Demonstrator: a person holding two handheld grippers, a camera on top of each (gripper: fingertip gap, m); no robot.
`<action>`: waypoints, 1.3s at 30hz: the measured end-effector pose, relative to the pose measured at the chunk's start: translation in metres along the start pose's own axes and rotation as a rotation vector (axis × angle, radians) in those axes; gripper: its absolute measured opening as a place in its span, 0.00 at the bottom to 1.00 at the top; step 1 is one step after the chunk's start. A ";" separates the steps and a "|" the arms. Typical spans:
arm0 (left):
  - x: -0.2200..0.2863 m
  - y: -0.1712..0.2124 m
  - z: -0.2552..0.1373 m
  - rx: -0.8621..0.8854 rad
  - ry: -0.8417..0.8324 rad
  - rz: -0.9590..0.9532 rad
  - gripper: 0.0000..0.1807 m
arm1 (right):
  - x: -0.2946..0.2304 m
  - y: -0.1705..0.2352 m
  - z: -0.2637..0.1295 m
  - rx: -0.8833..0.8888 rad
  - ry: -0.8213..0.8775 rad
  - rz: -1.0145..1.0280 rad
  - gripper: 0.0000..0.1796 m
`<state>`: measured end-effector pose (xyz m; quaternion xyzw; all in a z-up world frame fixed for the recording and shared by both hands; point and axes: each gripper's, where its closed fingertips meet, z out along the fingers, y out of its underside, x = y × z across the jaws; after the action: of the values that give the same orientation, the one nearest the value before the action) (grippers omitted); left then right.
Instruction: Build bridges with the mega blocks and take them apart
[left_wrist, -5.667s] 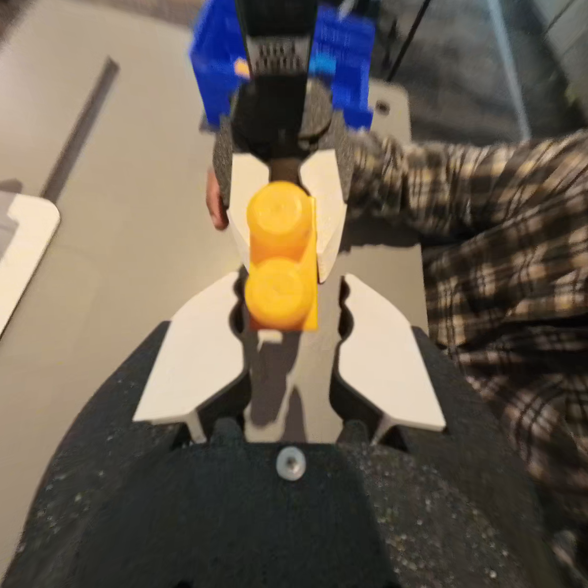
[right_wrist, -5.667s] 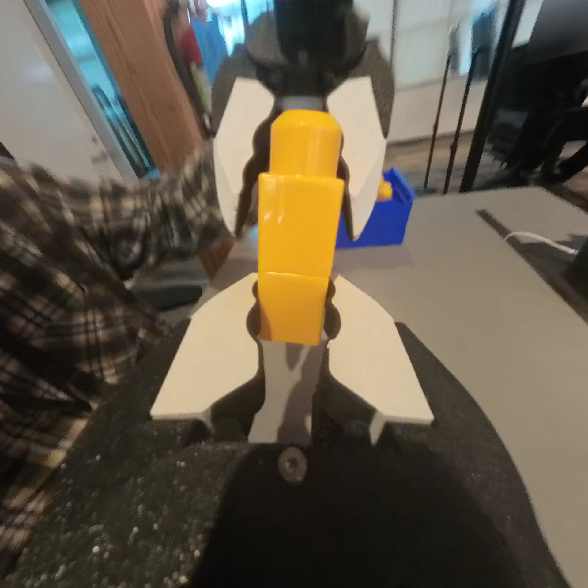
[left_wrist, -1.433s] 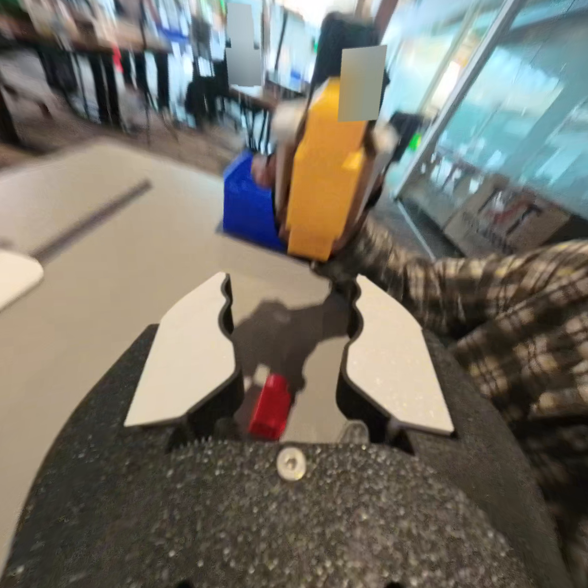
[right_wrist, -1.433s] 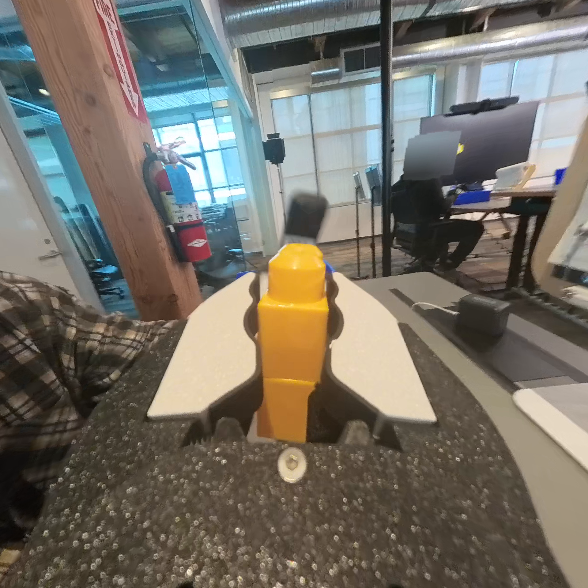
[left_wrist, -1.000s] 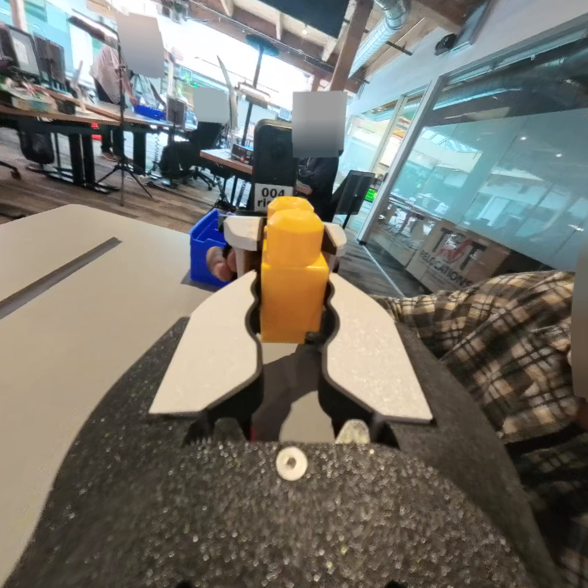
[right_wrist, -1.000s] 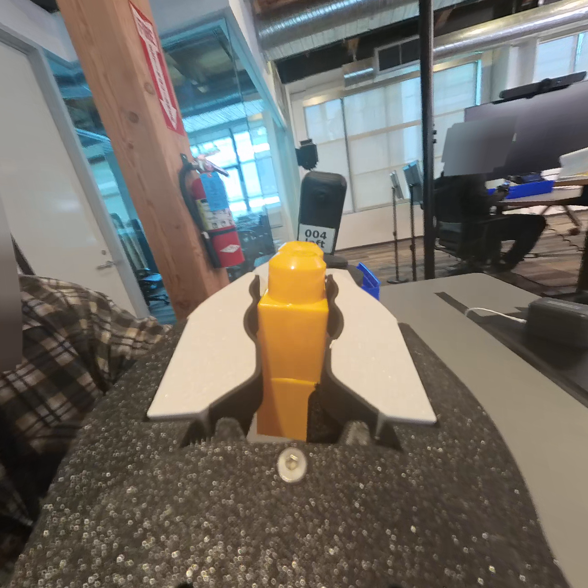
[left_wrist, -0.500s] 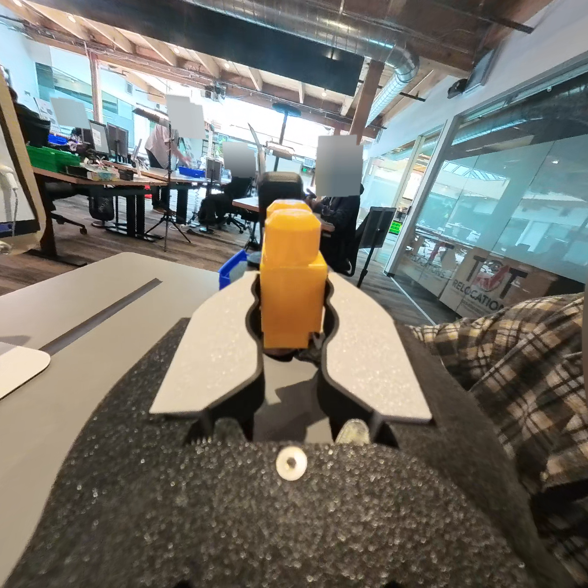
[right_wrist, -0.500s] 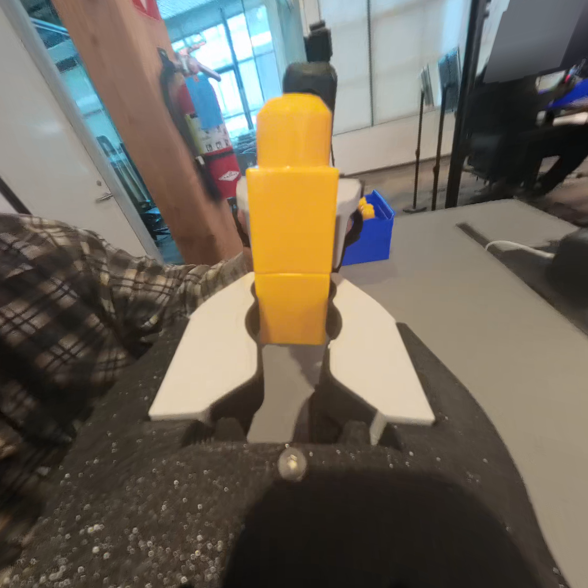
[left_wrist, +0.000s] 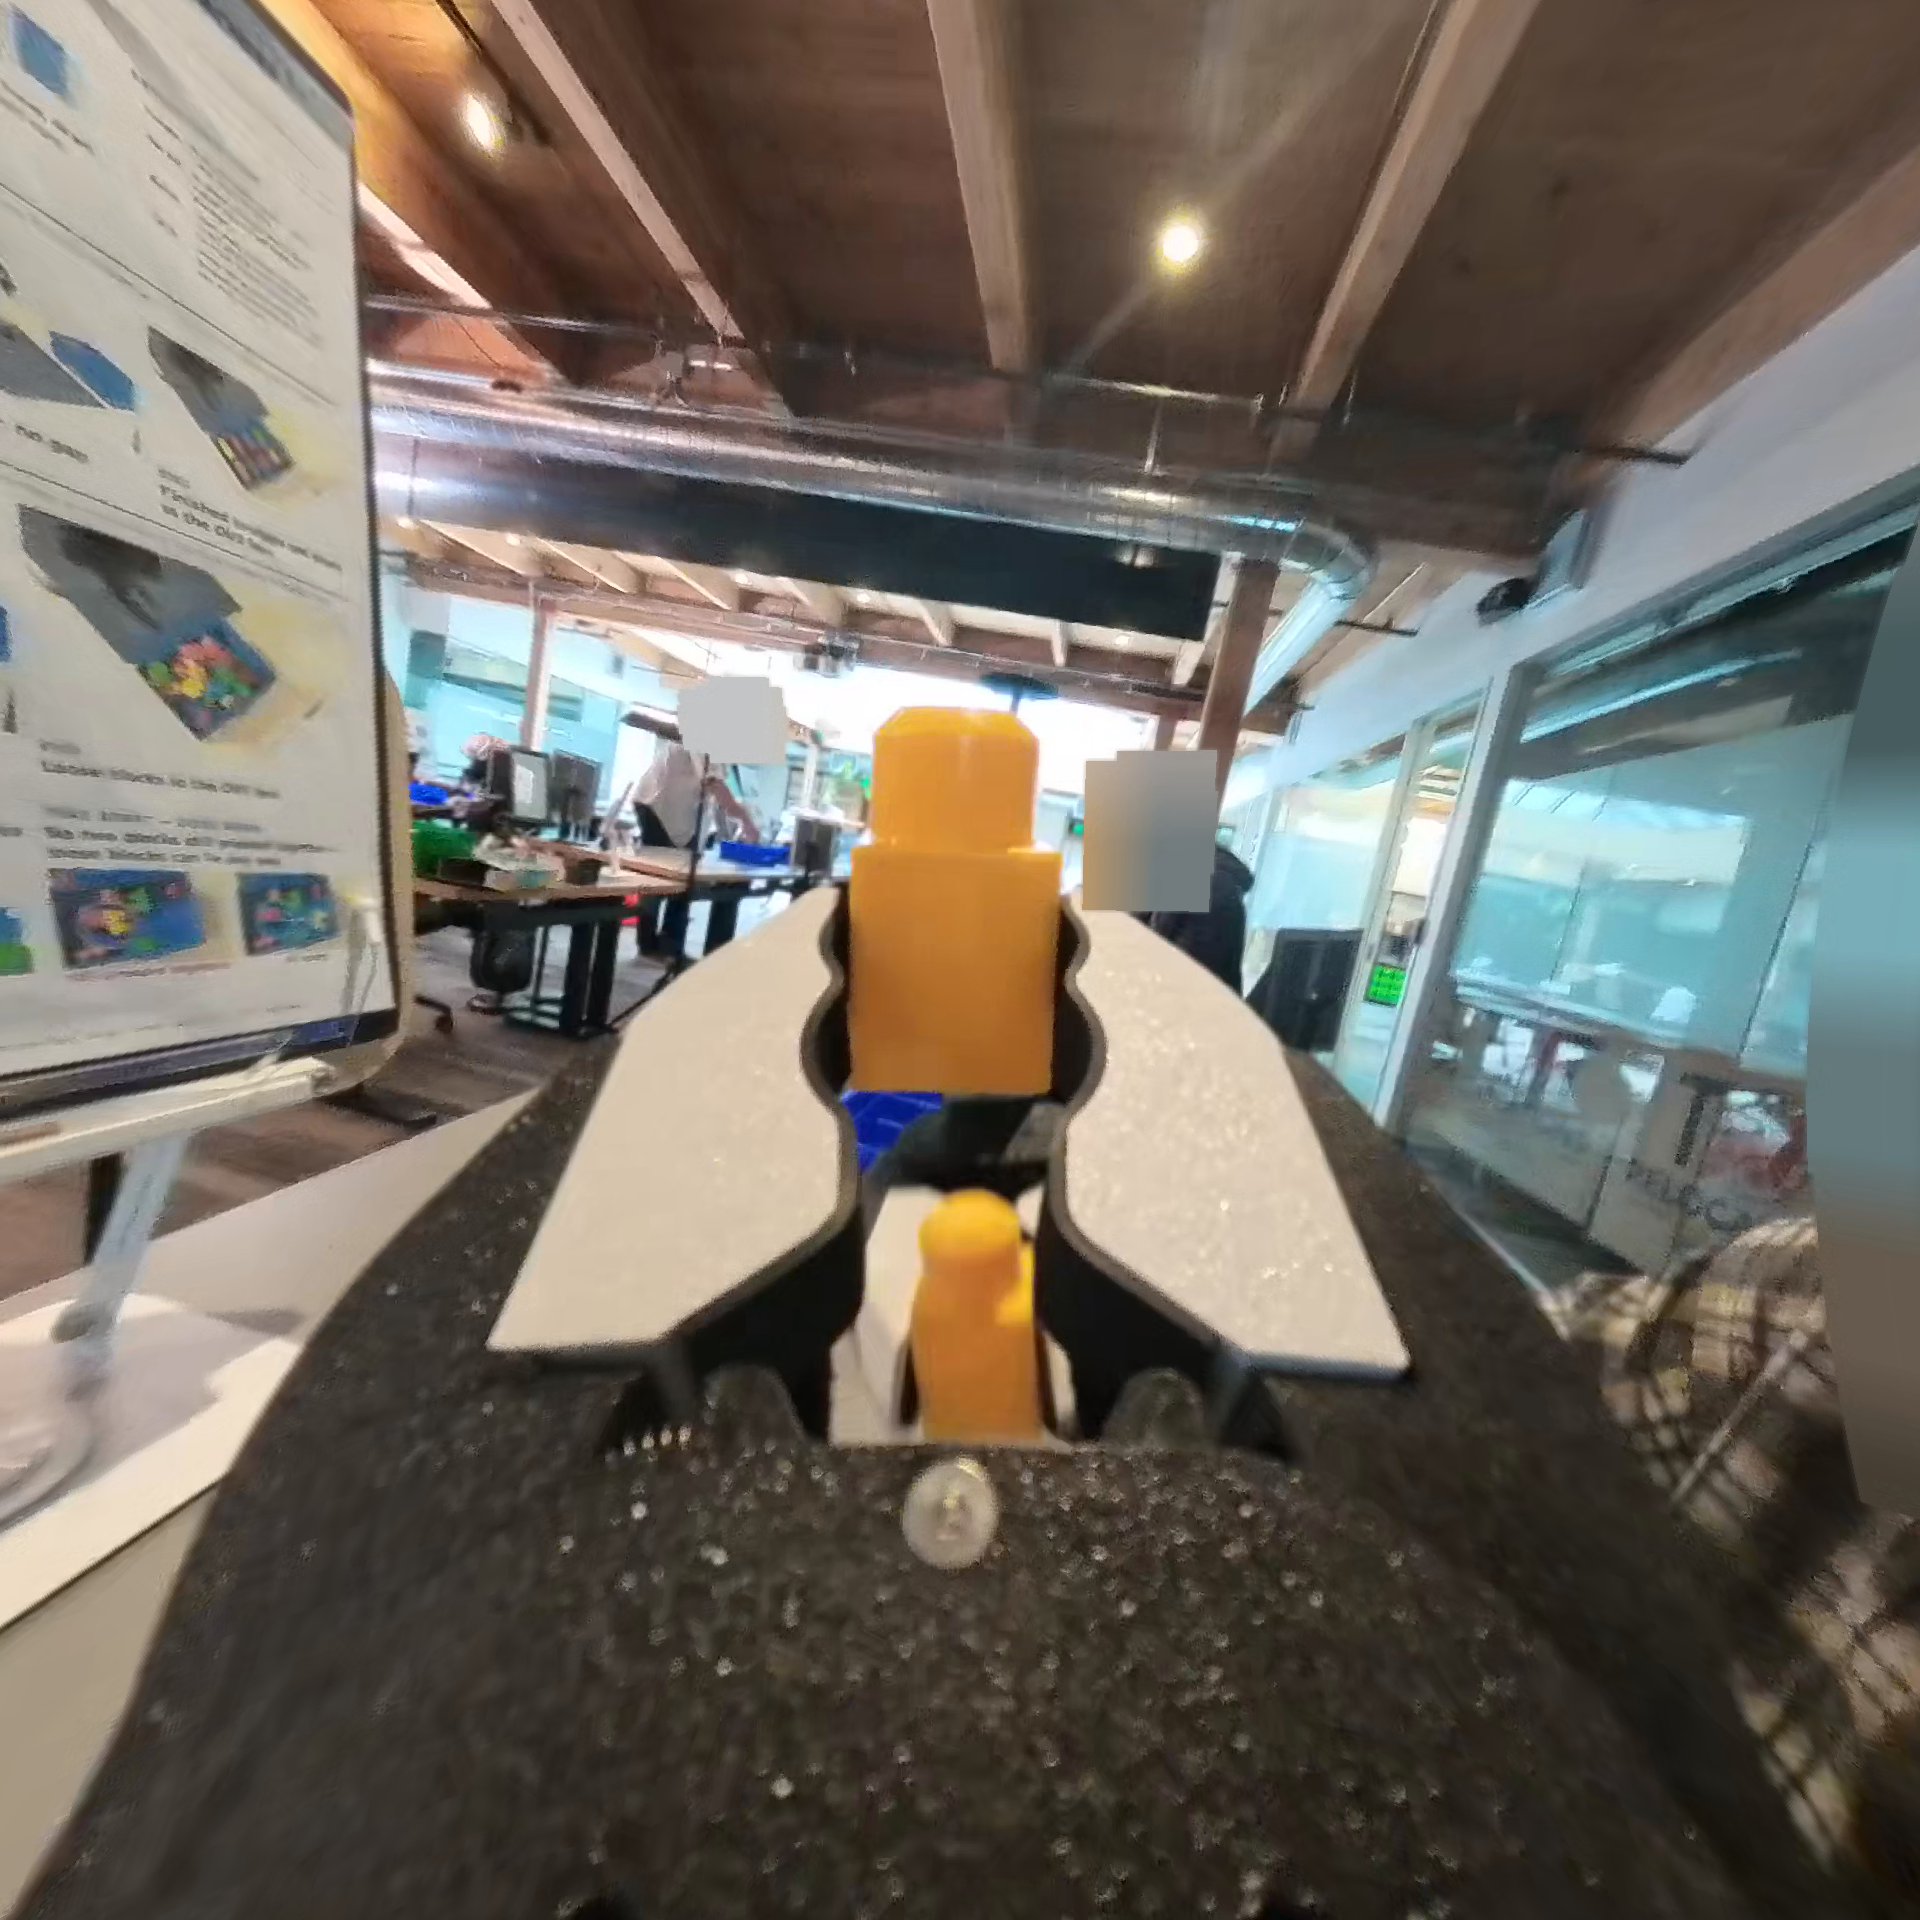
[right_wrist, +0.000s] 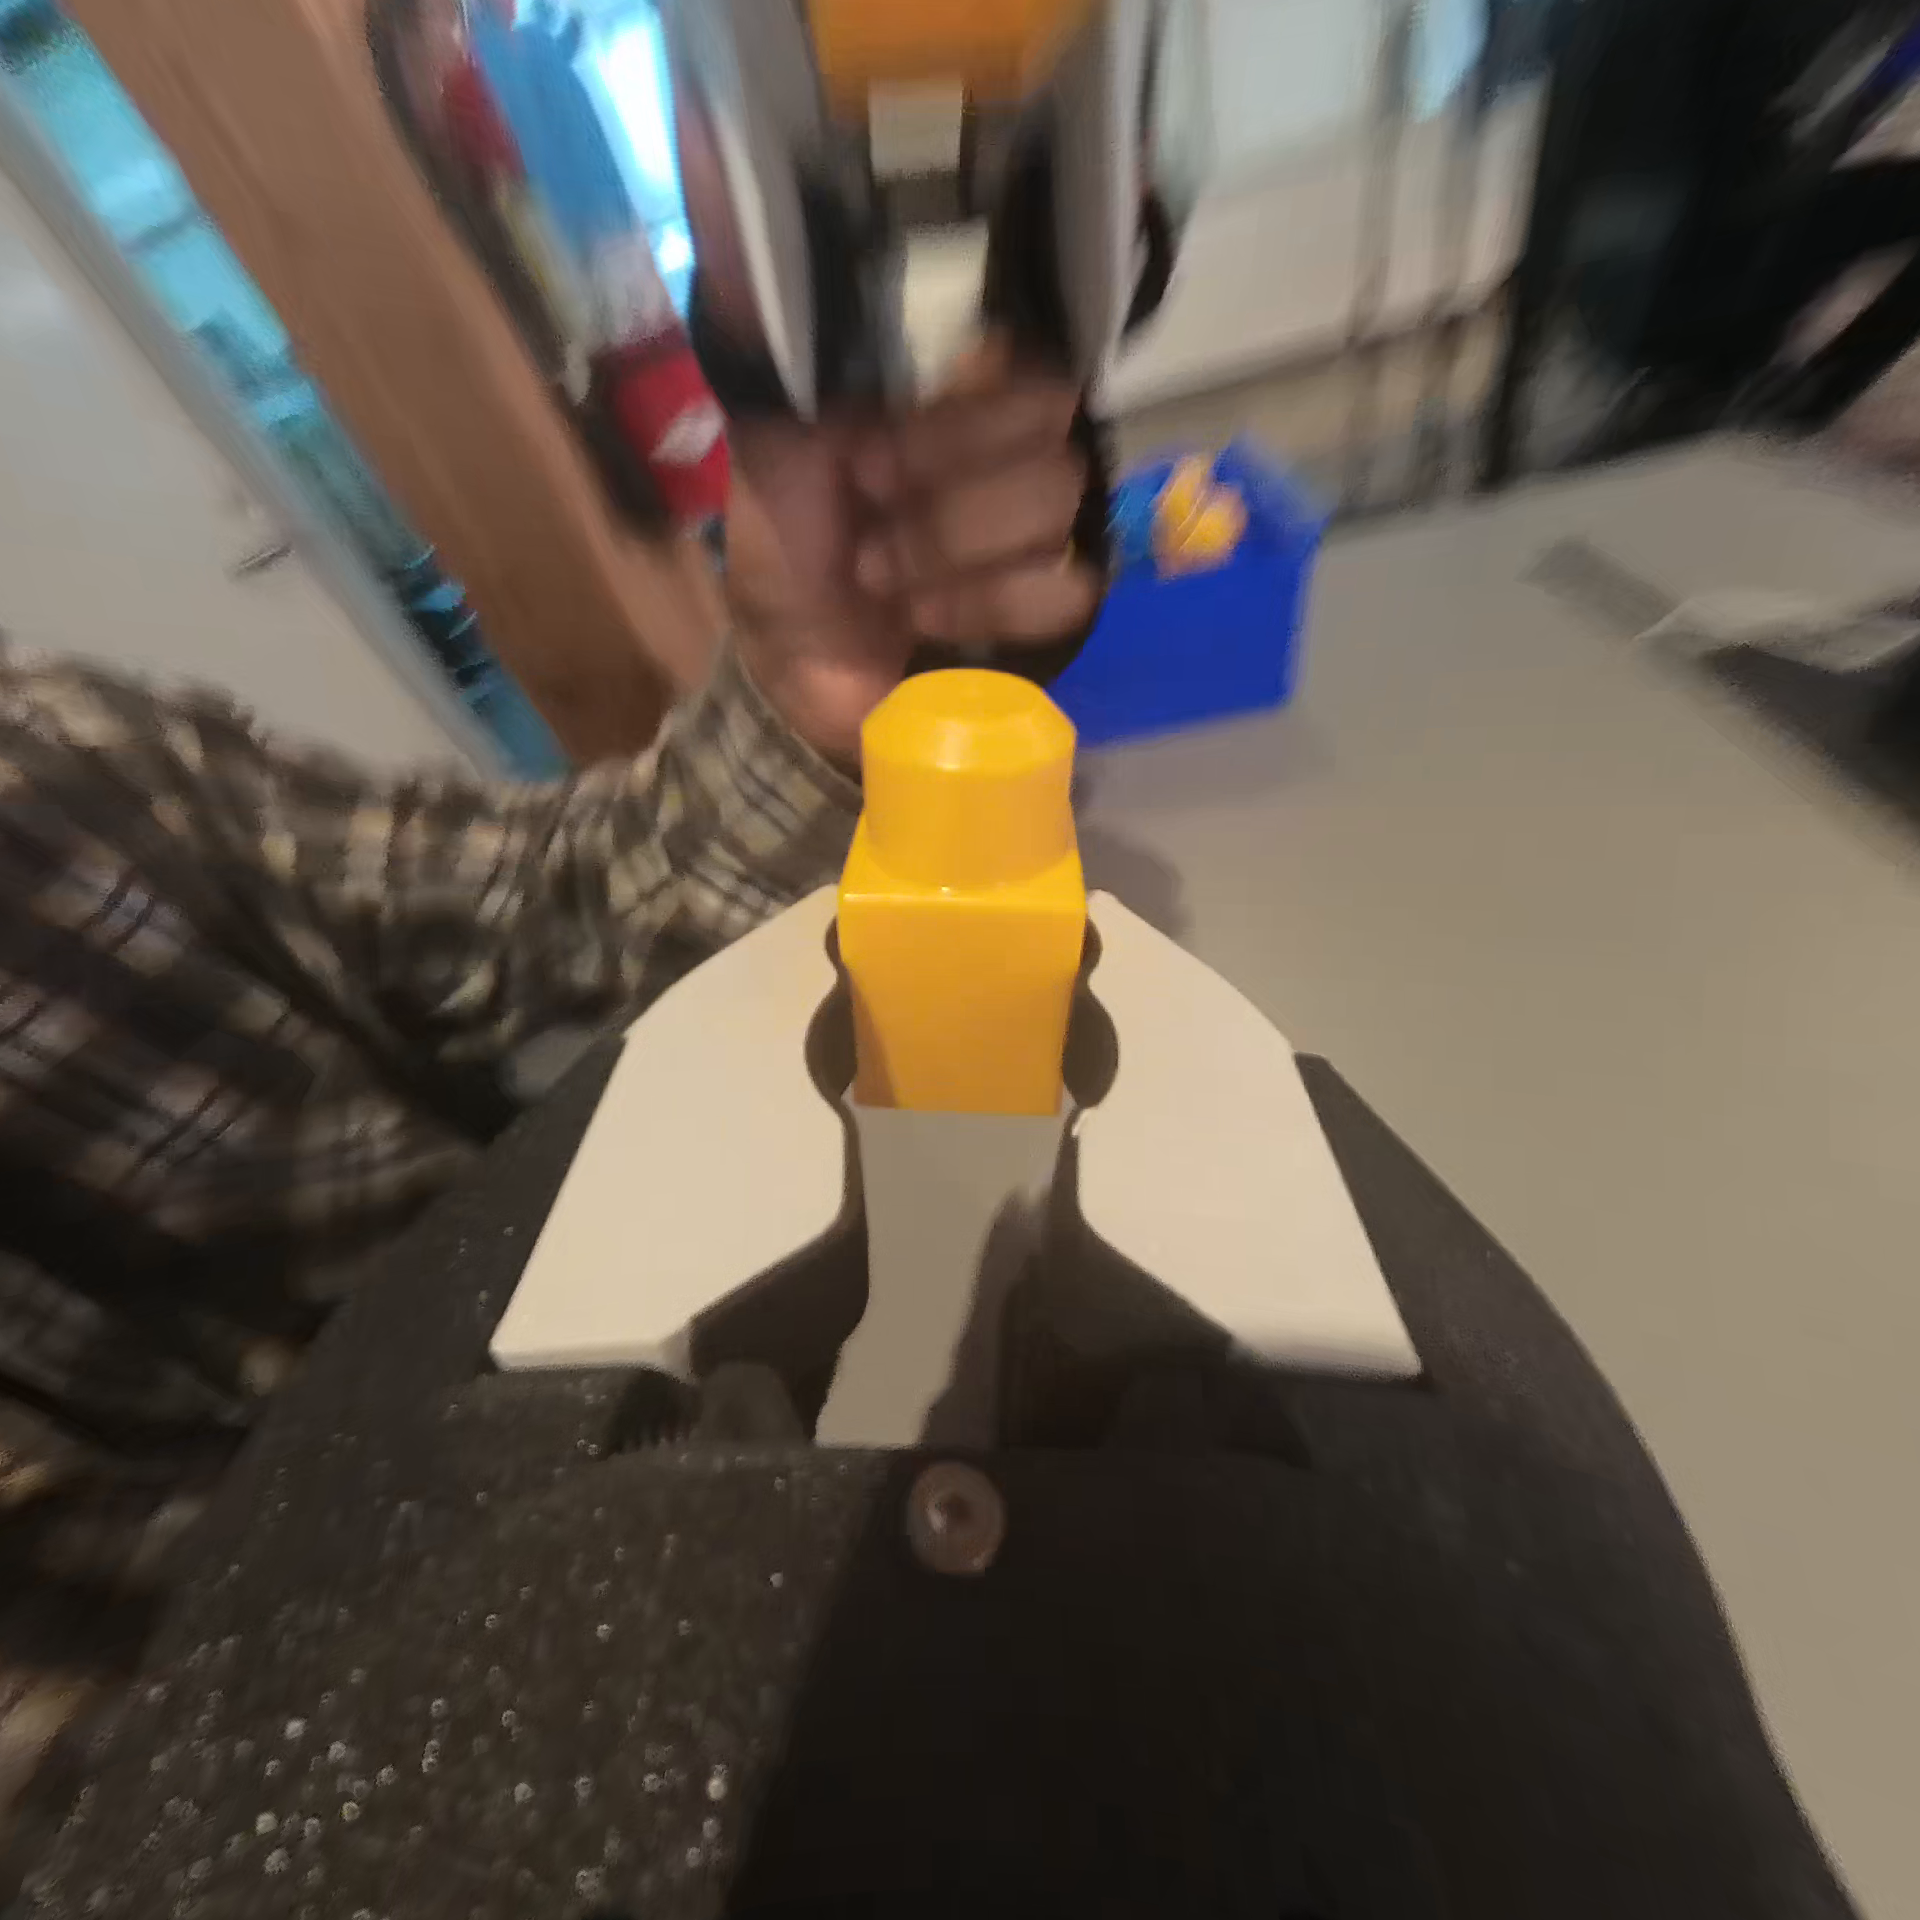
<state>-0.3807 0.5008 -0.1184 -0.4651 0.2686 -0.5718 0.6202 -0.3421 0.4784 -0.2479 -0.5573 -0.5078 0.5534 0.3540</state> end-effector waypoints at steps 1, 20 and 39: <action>0.001 0.000 -0.002 -0.007 0.005 -0.004 0.20 | 0.001 -0.007 -0.011 0.015 0.048 -0.021 0.21; 0.038 0.050 0.028 -0.230 0.143 0.051 0.20 | 0.023 0.158 -0.422 -0.387 1.183 0.447 0.39; 0.025 0.066 0.030 -0.213 0.155 -0.024 0.20 | -0.030 -0.100 -0.056 0.355 0.130 -0.098 0.34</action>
<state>-0.3190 0.4795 -0.1588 -0.4858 0.3692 -0.5818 0.5377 -0.3009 0.4824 -0.1366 -0.4952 -0.4050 0.5792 0.5052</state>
